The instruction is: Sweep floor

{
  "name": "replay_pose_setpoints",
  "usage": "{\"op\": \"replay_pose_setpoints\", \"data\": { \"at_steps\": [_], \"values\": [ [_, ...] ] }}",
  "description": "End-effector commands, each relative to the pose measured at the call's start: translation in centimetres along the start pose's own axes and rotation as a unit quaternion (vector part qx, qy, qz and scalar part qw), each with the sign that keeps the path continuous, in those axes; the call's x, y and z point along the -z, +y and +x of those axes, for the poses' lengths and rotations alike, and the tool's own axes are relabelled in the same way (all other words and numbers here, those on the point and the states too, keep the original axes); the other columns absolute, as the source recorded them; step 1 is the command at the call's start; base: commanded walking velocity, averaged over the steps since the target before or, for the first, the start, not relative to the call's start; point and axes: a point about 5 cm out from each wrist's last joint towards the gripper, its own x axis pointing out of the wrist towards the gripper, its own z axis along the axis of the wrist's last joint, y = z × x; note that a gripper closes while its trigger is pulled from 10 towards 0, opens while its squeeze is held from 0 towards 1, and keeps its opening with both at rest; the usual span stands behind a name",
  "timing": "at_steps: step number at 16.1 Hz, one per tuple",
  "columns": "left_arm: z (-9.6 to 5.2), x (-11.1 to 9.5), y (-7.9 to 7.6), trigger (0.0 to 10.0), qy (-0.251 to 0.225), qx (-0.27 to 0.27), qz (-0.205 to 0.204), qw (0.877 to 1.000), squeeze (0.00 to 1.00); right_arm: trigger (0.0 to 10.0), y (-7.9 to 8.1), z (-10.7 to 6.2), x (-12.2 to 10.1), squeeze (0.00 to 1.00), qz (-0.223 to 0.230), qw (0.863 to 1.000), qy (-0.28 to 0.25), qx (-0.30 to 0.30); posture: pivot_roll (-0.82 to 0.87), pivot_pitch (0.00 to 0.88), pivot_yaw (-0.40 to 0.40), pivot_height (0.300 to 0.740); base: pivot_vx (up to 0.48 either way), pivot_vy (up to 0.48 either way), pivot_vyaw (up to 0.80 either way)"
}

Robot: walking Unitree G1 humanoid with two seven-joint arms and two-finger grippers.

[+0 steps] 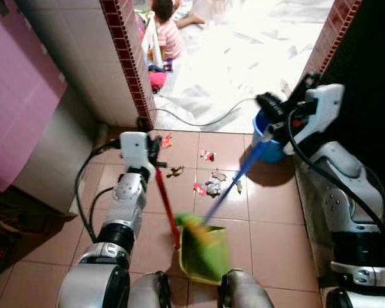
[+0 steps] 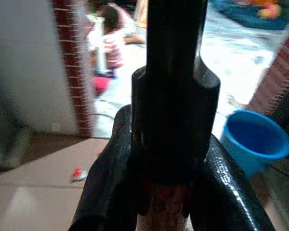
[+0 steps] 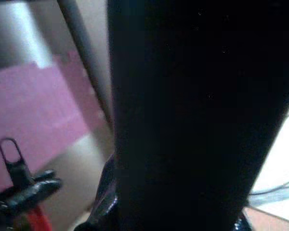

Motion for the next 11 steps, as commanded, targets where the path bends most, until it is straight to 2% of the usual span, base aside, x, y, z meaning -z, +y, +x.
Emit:
{"op": "replay_pose_setpoints", "data": {
  "at_steps": [1,2,4,5,7,9,11],
  "values": [
    [0.4,-0.8,0.4,10.0,-0.011,-0.002,0.027,1.000,0.00,10.0,-0.5,0.6,-1.5,0.00,0.008,0.999,-0.030,0.020,-0.22,0.122,0.078,0.740,0.000,0.000,0.00],
    [0.4,-0.9,0.6,10.0,-0.014,-0.012,0.031,0.999,0.00,10.0,-1.4,0.6,-2.1,0.00,0.025,0.996,-0.052,0.062,-0.22,0.122,0.078,0.740,0.000,0.000,0.00],
    [0.4,-1.0,0.8,10.0,-0.017,-0.021,0.034,0.999,0.00,10.0,-2.6,0.1,-2.3,0.00,-0.015,0.992,-0.050,0.112,-0.22,0.113,0.080,0.740,0.000,0.000,0.00],
    [0.4,-1.3,1.2,10.0,-0.024,-0.034,0.039,0.998,0.00,10.0,-3.5,-0.2,-2.9,0.00,-0.041,0.986,-0.063,0.149,-0.22,0.113,0.080,0.740,0.000,0.000,0.00],
    [0.5,-1.9,2.1,10.0,-0.040,-0.058,0.042,0.997,0.00,10.0,-4.1,-0.4,-3.7,0.00,-0.083,0.977,-0.079,0.179,-0.21,0.119,0.088,0.740,0.000,0.000,0.00],
    [0.6,-3.0,3.3,10.0,-0.060,-0.087,0.052,0.993,0.00,10.0,-5.0,-0.9,-4.4,0.00,-0.089,0.967,-0.098,0.218,-0.21,0.120,0.086,0.740,0.000,0.000,0.00],
    [0.8,-3.8,4.0,10.0,-0.071,-0.099,0.050,0.991,0.00,10.0,-5.5,-1.2,-4.4,0.00,-0.105,0.962,-0.097,0.233,-0.21,0.123,0.083,0.740,0.000,0.000,0.00]
  ]
}}
